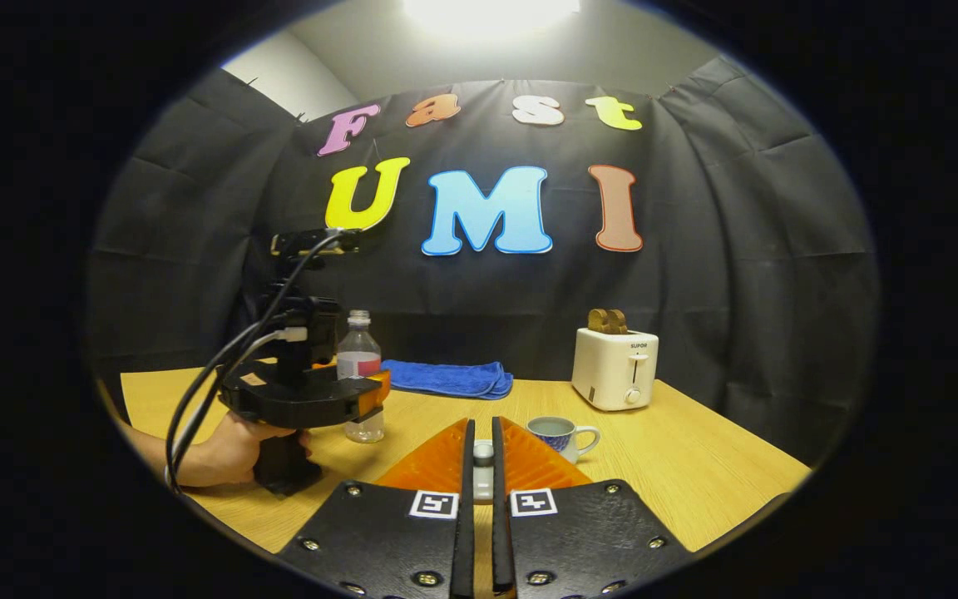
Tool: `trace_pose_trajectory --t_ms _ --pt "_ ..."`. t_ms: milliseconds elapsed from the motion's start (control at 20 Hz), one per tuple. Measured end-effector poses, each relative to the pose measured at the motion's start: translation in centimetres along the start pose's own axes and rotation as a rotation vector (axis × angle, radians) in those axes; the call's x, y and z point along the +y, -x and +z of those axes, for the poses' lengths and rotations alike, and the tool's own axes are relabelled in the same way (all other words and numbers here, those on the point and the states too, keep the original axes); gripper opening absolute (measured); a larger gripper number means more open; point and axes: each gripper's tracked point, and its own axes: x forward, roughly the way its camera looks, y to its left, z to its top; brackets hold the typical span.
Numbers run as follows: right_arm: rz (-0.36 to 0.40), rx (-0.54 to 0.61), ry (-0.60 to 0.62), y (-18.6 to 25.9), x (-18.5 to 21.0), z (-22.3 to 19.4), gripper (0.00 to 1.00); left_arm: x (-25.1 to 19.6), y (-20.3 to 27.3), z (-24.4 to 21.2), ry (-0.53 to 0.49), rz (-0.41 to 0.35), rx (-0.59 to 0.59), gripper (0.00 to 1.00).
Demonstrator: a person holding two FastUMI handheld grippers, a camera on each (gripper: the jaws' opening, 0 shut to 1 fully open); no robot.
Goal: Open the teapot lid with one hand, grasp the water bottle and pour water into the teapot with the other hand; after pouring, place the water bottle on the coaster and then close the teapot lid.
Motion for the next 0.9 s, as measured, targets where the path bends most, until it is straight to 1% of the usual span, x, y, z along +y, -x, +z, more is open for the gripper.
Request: trace_pose_trajectory --t_ms 150,250,400,600,700,800,900 --pt "0.004 -0.009 -0.008 2.2 0.5 0.2 0.08 -1.2 0.2 1.3 -0.109 -0.011 -0.022 0.87" --pt "0.005 -0.002 -0.022 3.3 0.8 -0.3 0.08 -2.2 0.0 1.3 -0.158 -0.027 -0.025 0.86" --pt "-0.014 0.008 -0.019 5.4 0.5 -1.3 0.08 -3.7 -0.2 1.0 -0.266 -0.043 -0.013 0.84" --pt "-0.053 0.035 -0.045 8.0 -0.3 -2.9 0.08 -5.6 -0.6 0.8 -0.504 -0.046 -0.004 0.84" --pt "-0.068 0.043 -0.039 9.2 -0.4 -3.5 0.08 -7.1 -0.9 0.9 -0.620 -0.056 -0.015 0.84" --pt "-0.065 0.052 -0.043 9.9 -0.3 -3.9 0.08 -8.7 -0.6 1.2 -0.715 -0.081 -0.028 0.84" --pt "-0.071 0.052 -0.047 10.3 -0.8 -3.9 0.08 -10.0 -0.9 1.2 -0.808 -0.080 -0.046 0.85"
